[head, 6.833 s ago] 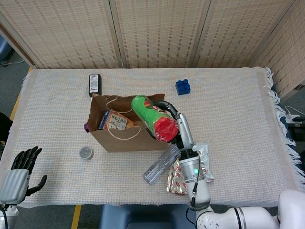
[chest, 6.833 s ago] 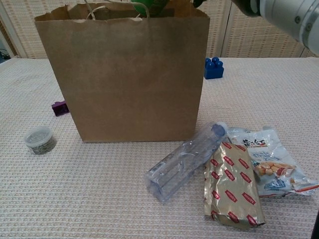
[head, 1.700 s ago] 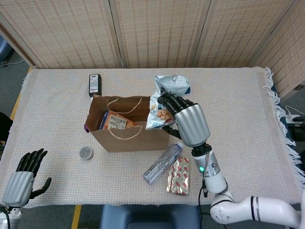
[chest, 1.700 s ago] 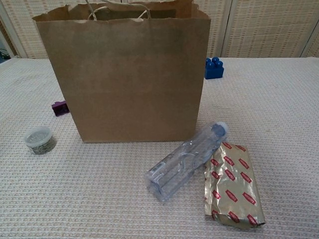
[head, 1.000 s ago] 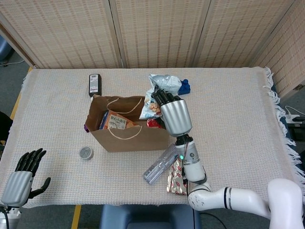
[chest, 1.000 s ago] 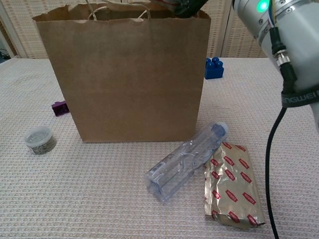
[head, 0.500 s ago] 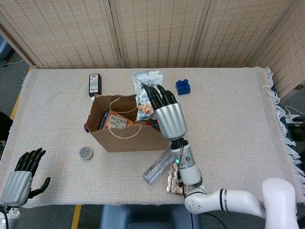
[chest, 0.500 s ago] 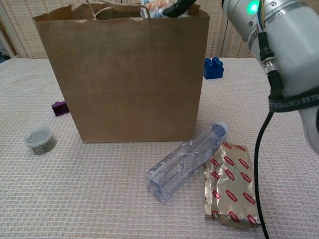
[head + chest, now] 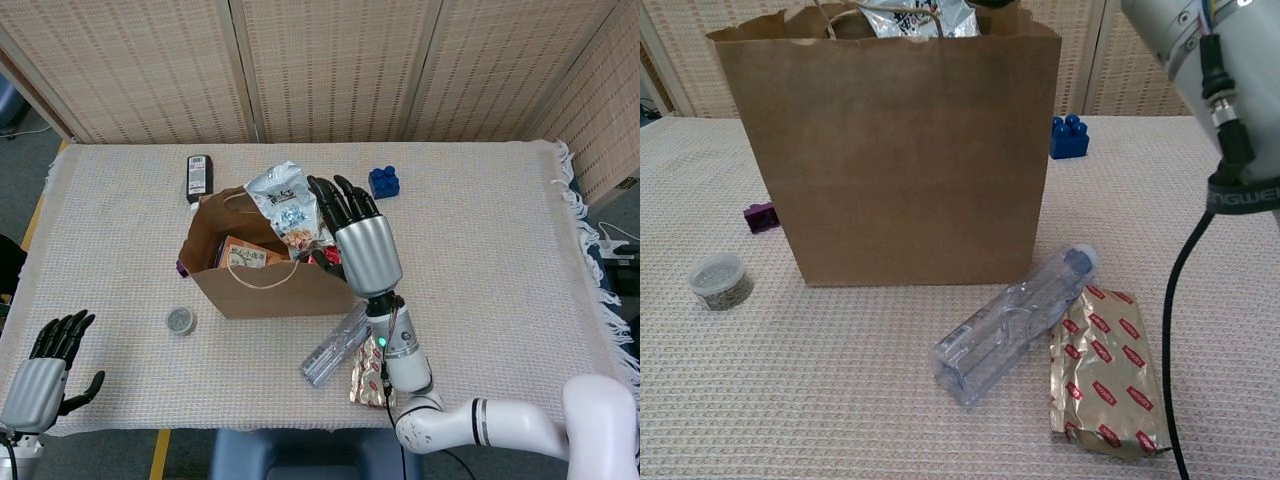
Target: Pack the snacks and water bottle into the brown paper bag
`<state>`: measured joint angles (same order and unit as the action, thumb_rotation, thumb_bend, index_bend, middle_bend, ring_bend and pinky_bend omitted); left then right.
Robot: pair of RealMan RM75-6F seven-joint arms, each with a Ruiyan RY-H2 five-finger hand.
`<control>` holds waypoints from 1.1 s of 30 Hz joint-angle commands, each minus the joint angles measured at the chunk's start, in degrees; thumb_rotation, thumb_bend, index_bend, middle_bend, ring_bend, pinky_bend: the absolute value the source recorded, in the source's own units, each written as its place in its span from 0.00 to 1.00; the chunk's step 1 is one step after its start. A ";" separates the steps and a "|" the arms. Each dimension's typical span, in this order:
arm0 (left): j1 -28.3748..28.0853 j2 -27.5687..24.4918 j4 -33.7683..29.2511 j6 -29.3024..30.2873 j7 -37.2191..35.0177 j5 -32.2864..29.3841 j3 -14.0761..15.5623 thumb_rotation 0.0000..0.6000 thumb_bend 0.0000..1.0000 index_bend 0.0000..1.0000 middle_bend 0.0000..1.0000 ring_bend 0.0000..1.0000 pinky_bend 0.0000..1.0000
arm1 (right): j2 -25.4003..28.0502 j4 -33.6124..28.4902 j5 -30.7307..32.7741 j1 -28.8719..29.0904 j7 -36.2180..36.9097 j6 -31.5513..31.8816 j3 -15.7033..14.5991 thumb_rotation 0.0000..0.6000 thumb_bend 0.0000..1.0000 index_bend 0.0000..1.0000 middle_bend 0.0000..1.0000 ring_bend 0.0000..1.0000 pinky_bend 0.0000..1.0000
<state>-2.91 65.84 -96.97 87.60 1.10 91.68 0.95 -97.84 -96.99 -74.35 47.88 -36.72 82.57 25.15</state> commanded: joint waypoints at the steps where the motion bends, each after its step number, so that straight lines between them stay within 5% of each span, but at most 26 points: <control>1: 0.00 -0.01 -0.04 0.00 -0.02 -0.01 0.00 1.00 0.36 0.00 0.00 0.00 0.03 | 4.74 -4.03 -1.62 -2.67 3.01 0.54 -0.25 1.00 0.02 0.00 0.15 0.10 0.24; 11: 0.01 0.67 -0.07 -0.23 1.80 0.46 0.36 1.00 0.36 0.00 0.00 0.00 0.03 | 23.61 -10.76 -9.39 -13.66 18.61 -1.90 -10.75 1.00 0.02 0.00 0.15 0.10 0.24; 19: -0.08 1.53 0.16 -0.80 3.68 0.58 0.67 1.00 0.37 0.00 0.00 0.00 0.03 | 35.96 -3.30 -19.26 -18.50 33.45 -6.19 -21.16 1.00 0.02 0.00 0.15 0.10 0.22; 25: -0.21 2.31 0.37 -1.21 5.17 1.06 1.04 1.00 0.36 0.00 0.00 0.00 0.03 | 38.21 4.41 -26.76 -16.56 36.71 -12.43 -26.31 1.00 0.00 0.00 0.15 0.10 0.20; 33: -0.22 2.45 0.72 -1.18 4.96 0.79 0.91 1.00 0.36 0.00 0.00 0.00 0.03 | 32.51 10.65 -38.54 -13.22 26.07 -16.55 -29.98 1.00 0.00 0.00 0.14 0.10 0.18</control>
<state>-3.12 68.31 -96.27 86.42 6.10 92.48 1.87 -62.58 -88.63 -108.98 33.29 -6.82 67.16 -3.38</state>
